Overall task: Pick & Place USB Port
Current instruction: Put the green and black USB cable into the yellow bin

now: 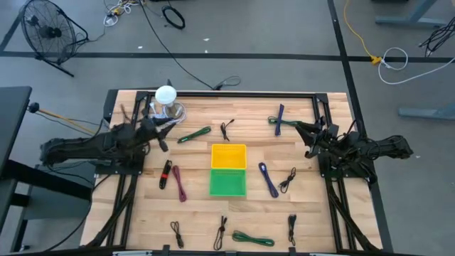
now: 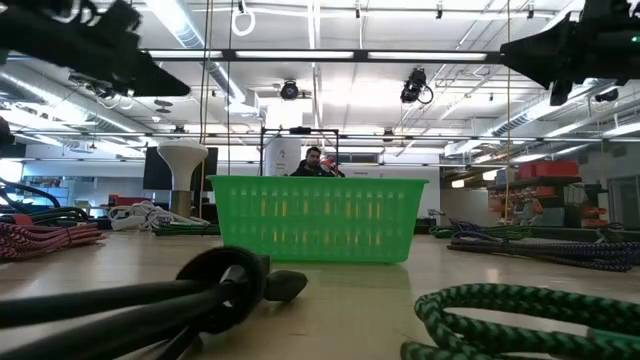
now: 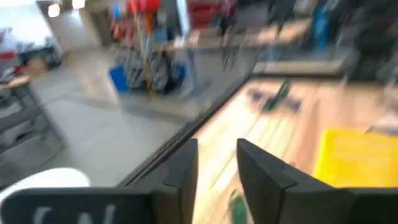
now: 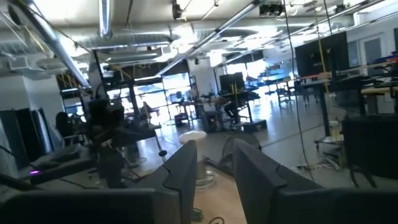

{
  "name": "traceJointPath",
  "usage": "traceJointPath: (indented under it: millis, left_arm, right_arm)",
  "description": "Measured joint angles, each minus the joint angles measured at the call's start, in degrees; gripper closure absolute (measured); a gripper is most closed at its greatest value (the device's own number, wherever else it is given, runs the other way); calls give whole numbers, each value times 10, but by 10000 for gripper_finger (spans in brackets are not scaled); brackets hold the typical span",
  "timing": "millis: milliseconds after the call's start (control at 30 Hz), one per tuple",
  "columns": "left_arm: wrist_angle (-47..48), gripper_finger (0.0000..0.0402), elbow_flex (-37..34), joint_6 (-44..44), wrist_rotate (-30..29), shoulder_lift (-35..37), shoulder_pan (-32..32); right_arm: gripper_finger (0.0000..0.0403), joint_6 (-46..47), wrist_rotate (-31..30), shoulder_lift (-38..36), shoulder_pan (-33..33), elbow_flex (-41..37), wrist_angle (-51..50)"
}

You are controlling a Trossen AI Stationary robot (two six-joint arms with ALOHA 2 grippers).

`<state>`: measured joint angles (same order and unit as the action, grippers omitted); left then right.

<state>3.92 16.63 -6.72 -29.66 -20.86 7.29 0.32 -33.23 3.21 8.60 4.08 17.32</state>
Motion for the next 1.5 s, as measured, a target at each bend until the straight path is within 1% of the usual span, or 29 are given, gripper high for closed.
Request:
traceJointPath:
  millis: [133,233,267,400,533,633,733,867,967,1100,1233,1367,1500]
  left_arm:
    - [80,232,79,-16,-6,-140,52]
    - [162,209,128,20,16,-233,93]
    - [175,204,138,33,29,-263,105]
    - [177,190,156,27,101,-370,134]
    - [169,184,186,13,166,-453,152]
    - [161,185,214,11,185,-509,161]
    - [178,187,238,7,188,-561,168]
    - [187,188,264,-4,188,-611,175]
    - [188,188,270,-4,191,-638,182]
    - [191,188,270,1,228,-658,191]
    - [196,188,270,1,236,-675,193]
    - [200,188,270,1,259,-689,193]
    - [199,190,270,0,263,-702,193]
  right_arm:
    - [298,7,7,15,0,0,0]
    - [298,7,9,28,0,0,0]
    - [298,7,10,32,0,0,0]
    - [298,7,13,46,0,0,0]
    - [298,7,13,59,0,0,0]
    - [298,7,13,67,0,0,0]
    - [298,7,13,75,0,0,0]
    - [298,20,13,82,0,0,0]
    - [298,22,21,84,0,0,0]
    - [298,22,33,84,0,0,0]
    - [298,22,33,84,0,0,0]
    - [298,22,33,84,0,0,0]
    - [298,22,33,84,0,0,0]
